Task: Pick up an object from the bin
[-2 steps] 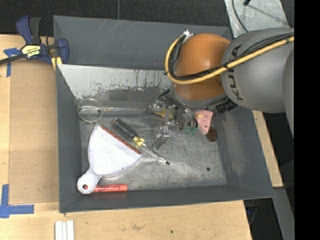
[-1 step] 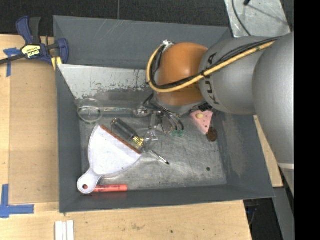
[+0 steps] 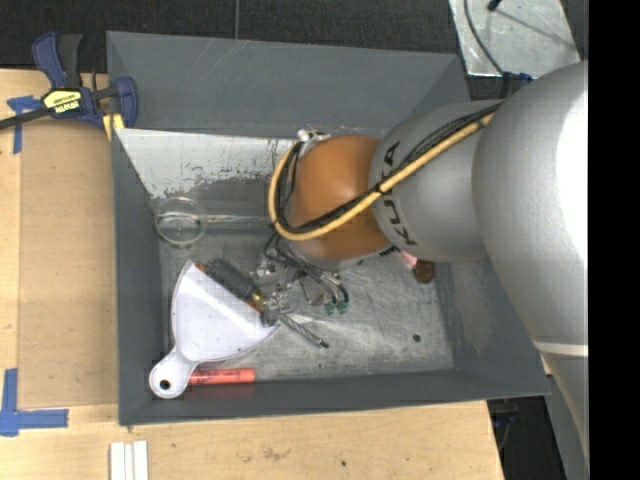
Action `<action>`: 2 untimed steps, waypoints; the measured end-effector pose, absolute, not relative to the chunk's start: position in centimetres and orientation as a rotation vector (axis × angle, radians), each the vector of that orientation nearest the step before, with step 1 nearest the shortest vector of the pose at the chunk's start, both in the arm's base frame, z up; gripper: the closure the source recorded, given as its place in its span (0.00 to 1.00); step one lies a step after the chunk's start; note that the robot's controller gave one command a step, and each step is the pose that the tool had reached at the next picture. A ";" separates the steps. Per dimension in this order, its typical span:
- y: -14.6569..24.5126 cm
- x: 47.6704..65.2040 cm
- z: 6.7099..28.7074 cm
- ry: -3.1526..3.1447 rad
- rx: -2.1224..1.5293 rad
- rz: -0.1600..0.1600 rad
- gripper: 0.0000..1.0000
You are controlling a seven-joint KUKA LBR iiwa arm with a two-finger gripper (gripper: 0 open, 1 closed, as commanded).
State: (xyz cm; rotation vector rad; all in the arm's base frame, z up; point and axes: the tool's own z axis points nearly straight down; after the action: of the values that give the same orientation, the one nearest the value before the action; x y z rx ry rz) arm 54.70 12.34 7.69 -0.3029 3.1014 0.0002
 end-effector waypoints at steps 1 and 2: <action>12.3 54.7 7.7 3.102 -0.303 0.000 1.00; 11.1 55.6 15.2 3.127 -0.294 0.000 1.00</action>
Offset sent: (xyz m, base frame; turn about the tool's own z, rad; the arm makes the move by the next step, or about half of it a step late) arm 0.0089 -0.0117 0.0750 0.0057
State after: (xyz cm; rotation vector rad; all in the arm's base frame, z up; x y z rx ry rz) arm 55.63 11.09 15.15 -0.2941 3.1270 -0.0003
